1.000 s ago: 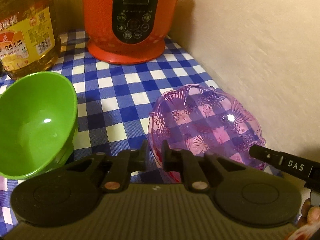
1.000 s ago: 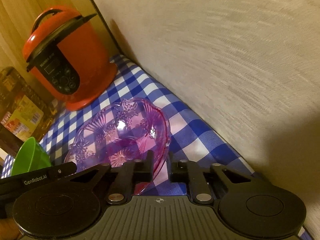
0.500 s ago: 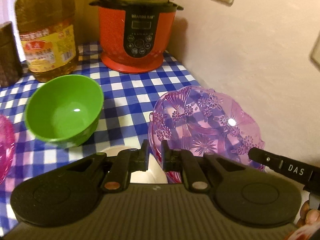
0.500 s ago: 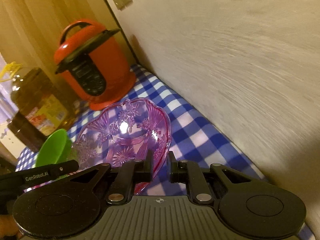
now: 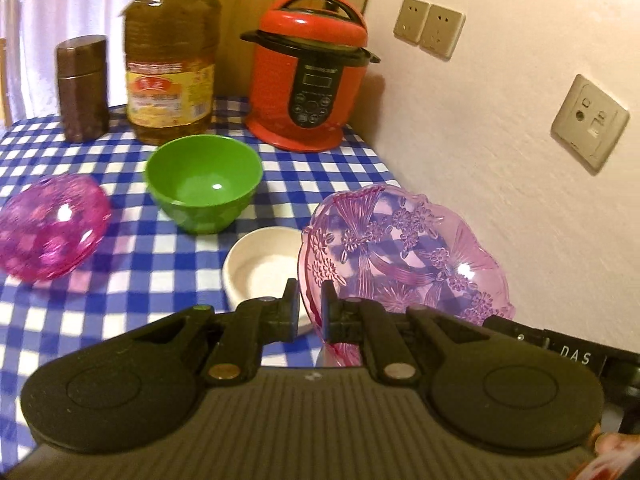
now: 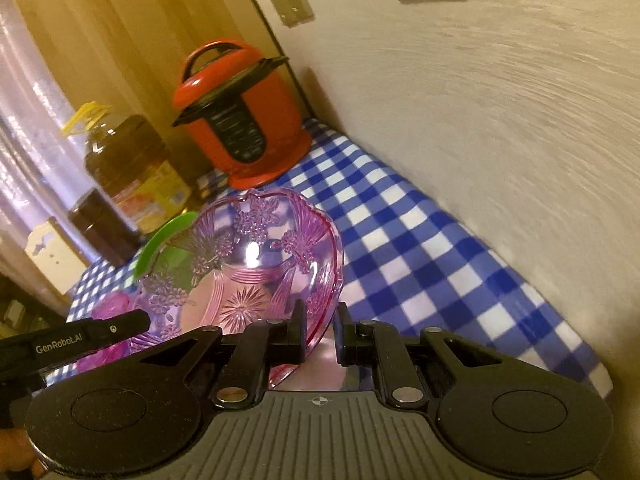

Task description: Organize plates and bowls

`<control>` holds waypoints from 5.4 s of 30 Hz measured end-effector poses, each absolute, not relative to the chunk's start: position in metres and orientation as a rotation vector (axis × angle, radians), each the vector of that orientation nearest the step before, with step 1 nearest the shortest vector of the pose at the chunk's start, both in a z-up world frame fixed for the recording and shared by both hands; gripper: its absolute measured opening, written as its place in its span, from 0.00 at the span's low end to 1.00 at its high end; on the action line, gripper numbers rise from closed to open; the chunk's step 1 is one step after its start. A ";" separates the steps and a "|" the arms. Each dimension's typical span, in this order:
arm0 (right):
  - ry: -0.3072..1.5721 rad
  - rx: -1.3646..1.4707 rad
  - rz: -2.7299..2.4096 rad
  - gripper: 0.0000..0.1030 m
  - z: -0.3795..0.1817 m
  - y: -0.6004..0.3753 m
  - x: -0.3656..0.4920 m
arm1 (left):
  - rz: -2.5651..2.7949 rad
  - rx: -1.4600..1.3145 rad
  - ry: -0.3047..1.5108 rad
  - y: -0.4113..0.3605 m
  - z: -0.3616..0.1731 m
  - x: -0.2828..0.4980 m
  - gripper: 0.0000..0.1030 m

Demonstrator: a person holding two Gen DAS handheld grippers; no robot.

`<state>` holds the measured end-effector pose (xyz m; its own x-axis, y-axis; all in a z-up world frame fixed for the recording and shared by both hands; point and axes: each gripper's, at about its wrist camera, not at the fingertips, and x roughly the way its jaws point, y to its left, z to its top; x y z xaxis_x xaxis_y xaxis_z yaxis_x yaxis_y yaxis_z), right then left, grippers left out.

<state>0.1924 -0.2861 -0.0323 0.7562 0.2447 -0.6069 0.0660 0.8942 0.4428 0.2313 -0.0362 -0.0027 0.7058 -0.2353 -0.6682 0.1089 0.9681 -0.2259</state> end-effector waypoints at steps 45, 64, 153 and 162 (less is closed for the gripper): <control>0.740 0.301 0.363 0.13 -0.023 -0.165 0.130 | 0.064 -0.298 0.698 0.080 0.007 0.099 0.09; 0.738 0.240 0.466 0.13 -0.021 -0.108 0.168 | 0.147 -0.337 0.703 0.137 0.002 0.122 0.09; 0.721 -0.027 0.649 0.48 -0.114 0.054 0.389 | 0.452 -0.295 0.724 0.241 -0.080 0.303 0.29; 0.684 -0.012 0.662 0.48 -0.094 0.042 0.365 | 0.428 -0.338 0.672 0.233 -0.066 0.281 0.29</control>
<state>0.3654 0.0417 -0.0943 0.5799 0.5626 -0.5892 -0.5702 0.7969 0.1997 0.2813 0.2331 -0.0661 0.7023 0.2696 -0.6588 -0.4828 0.8605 -0.1625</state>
